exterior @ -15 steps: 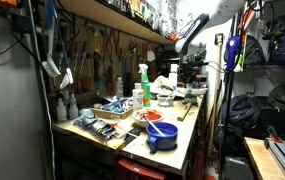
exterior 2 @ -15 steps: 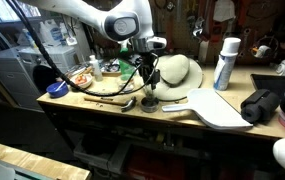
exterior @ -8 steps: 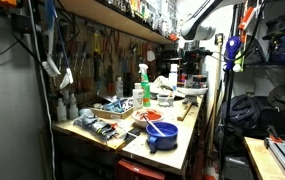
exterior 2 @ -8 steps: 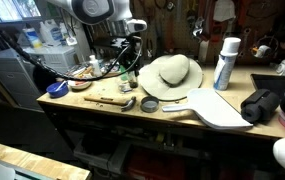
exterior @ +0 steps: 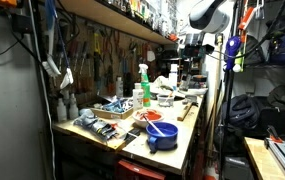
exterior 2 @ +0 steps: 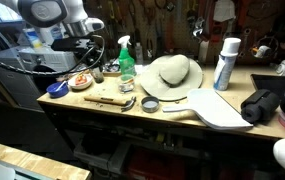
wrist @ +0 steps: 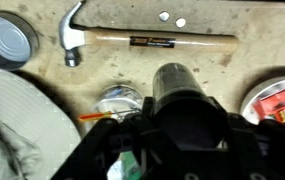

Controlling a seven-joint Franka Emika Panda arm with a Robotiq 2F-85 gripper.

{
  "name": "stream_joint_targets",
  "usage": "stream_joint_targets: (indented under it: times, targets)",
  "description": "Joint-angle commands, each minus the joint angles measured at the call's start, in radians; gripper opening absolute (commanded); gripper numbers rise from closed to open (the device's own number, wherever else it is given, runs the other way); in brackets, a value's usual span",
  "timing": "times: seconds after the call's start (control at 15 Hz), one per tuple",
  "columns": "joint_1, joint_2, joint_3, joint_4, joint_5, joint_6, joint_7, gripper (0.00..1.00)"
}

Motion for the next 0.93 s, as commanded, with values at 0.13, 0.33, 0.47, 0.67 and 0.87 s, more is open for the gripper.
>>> stream_joint_targets:
  times: [0.13, 0.33, 0.47, 0.67, 0.87]
  targets:
    - [0.061, -0.066, -0.021, -0.061, -0.011, 0.009, -0.013, 0.54]
    - [0.071, -0.021, -0.026, -0.054, 0.048, 0.111, 0.046, 0.29]
    - [0.089, 0.034, -0.05, 0.0, 0.121, 0.162, 0.08, 0.29]
    - [0.089, 0.136, -0.053, 0.075, 0.138, 0.269, 0.122, 0.29]
    - [0.08, 0.226, -0.04, 0.143, 0.151, 0.313, 0.162, 0.29]
